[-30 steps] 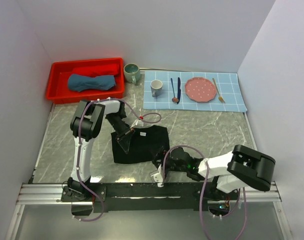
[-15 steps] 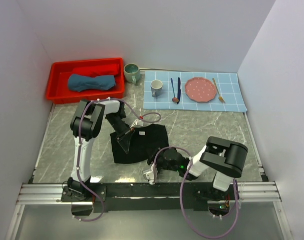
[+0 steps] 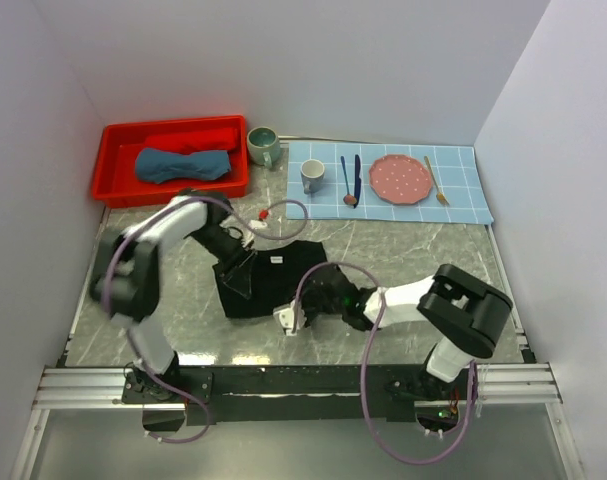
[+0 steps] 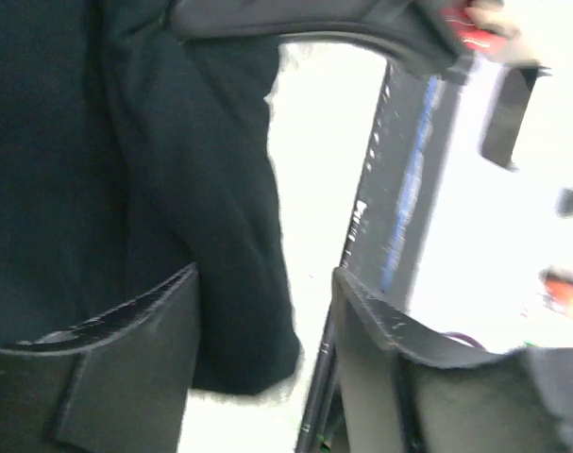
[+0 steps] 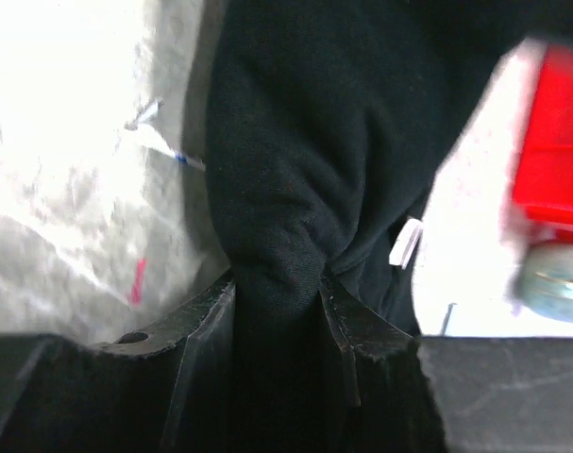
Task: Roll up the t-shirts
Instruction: Roll the T-shirt to the center of the board.
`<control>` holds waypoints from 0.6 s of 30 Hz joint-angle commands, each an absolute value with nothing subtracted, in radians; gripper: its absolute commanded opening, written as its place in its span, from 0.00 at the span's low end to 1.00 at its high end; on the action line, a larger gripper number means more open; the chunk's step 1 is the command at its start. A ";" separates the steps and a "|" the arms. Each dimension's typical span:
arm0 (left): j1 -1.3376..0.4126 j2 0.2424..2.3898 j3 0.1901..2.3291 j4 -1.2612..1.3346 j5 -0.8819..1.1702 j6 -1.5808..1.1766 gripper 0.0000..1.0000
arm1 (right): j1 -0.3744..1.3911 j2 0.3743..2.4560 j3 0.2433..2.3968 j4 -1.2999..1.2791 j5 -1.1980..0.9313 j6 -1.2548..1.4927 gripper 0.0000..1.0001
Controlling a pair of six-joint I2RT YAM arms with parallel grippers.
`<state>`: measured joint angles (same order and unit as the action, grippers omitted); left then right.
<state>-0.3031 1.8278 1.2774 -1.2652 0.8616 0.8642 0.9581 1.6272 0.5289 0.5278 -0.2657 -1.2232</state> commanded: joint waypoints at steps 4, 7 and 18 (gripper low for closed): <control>-0.408 1.117 0.932 -0.665 0.569 0.490 0.73 | 0.861 1.548 0.649 0.052 -0.477 -1.196 0.10; -0.589 0.878 0.723 -0.466 0.345 0.504 0.80 | 0.841 1.555 0.684 -0.027 -0.523 -1.190 0.10; -0.949 0.820 0.448 -0.175 0.003 0.607 0.83 | 0.811 1.605 0.762 -0.141 -0.580 -1.143 0.11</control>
<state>-0.8925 0.7994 0.4747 -0.3744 0.1463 0.5682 0.8188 1.5806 0.7353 0.0212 -0.5114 -1.1481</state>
